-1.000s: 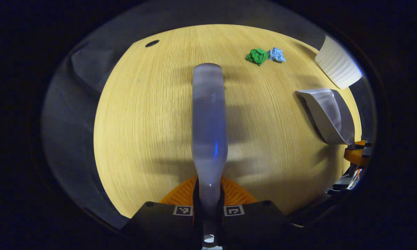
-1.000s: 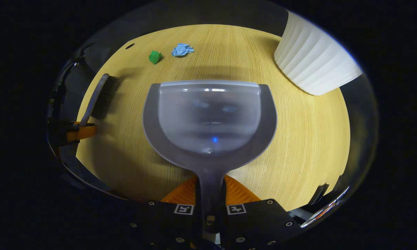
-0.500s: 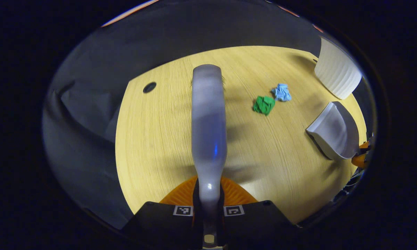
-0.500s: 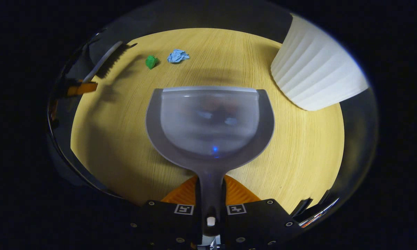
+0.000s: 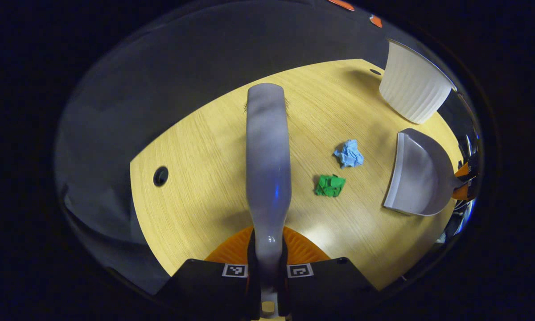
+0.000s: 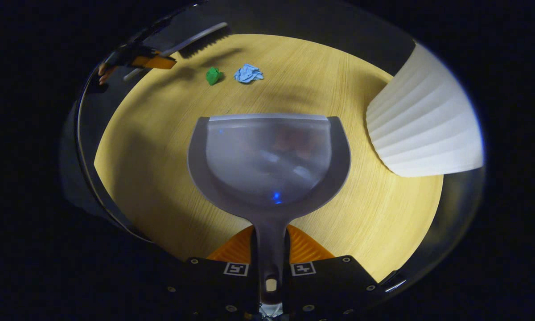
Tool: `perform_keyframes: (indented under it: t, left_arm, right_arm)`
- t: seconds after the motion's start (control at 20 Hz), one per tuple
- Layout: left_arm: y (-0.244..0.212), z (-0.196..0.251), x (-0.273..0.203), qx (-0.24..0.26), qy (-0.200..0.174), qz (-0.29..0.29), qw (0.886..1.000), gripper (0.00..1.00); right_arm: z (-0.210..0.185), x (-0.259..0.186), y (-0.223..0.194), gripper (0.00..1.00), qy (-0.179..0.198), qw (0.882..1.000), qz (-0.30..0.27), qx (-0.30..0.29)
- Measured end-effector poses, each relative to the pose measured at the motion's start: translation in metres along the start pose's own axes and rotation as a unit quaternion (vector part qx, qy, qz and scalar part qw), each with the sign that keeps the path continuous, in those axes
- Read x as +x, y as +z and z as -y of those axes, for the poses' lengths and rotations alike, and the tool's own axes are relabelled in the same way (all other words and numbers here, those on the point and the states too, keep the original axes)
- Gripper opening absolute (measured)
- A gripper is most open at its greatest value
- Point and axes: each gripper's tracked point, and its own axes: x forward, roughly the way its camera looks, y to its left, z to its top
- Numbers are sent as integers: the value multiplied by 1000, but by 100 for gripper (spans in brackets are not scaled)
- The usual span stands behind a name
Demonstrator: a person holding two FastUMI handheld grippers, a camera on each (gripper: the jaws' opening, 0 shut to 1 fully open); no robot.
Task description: Pick up the small broom and dustpan from the desktop, sweep the trash into the dustpan with the broom, and then empty the trash into the garbage bin.
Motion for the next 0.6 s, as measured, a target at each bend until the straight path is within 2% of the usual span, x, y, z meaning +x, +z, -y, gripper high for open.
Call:
perform_keyframes:
  t: [0.3, 0.45, 0.6]
  left_arm:
    - [-1, 7, 8, 55, -11, -34, 998, 17]
    - [4, 35, 11, 82, -28, -43, 995, 18]
    - [10, 73, 6, 104, -72, -47, 991, 18]
  right_arm:
    - [1, 2, 15, 20, 6, 1000, 3, -15]
    - [2, 6, 19, 20, 6, 1000, 3, -12]
    - [-1, 5, 21, 20, 2, 1000, 9, -8]
